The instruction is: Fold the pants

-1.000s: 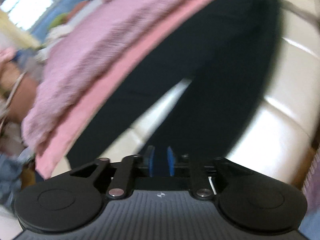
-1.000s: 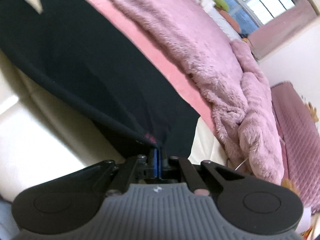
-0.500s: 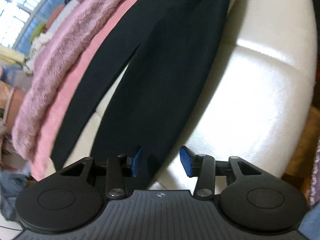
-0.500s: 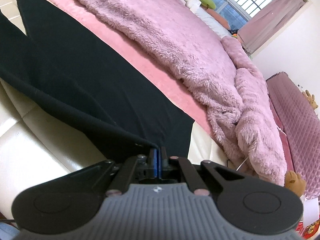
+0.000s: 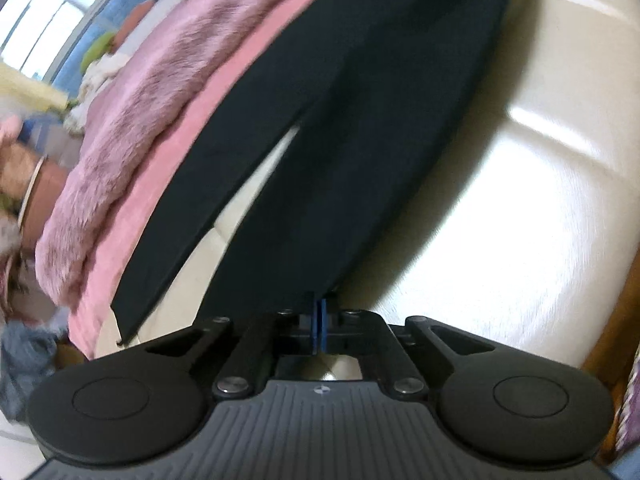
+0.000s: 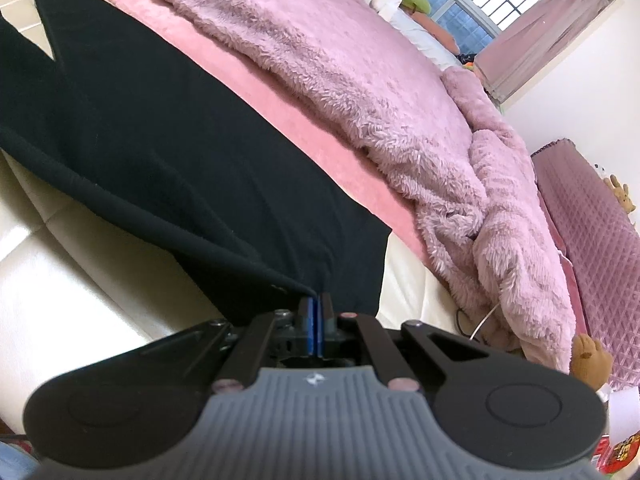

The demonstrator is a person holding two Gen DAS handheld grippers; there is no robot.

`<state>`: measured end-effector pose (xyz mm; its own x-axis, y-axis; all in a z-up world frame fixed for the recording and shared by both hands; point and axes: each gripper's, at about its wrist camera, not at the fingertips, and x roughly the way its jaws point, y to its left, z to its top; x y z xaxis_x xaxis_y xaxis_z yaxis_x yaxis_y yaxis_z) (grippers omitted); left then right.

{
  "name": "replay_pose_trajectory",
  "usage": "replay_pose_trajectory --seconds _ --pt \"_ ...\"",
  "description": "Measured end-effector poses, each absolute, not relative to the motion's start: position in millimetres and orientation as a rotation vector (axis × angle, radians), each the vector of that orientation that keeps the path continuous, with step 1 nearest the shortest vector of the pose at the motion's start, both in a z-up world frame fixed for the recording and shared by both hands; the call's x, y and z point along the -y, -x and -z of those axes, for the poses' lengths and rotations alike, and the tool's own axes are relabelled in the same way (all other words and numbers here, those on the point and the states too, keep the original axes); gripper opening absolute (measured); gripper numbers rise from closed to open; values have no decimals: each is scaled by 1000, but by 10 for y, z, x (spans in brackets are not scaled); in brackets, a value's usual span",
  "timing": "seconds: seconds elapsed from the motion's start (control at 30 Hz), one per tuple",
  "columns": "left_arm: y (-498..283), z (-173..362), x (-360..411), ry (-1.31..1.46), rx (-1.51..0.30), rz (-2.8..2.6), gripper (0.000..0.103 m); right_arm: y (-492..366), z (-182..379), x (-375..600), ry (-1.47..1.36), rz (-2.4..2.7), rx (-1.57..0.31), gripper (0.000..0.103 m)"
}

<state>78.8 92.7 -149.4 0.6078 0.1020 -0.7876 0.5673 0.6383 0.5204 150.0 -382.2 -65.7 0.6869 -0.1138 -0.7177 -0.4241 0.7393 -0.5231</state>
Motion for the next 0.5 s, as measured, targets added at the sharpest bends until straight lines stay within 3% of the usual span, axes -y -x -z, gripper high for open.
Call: replay_pose_trajectory --seconds 0.2,0.5 --pt "-1103 1118 -1040 -701 -857 202 1 -1499 599 3837 730 -185 -802 0" --pt "-2009 691 -1023 -691 -838 85 1 -1979 440 3818 761 -184 -766 0"
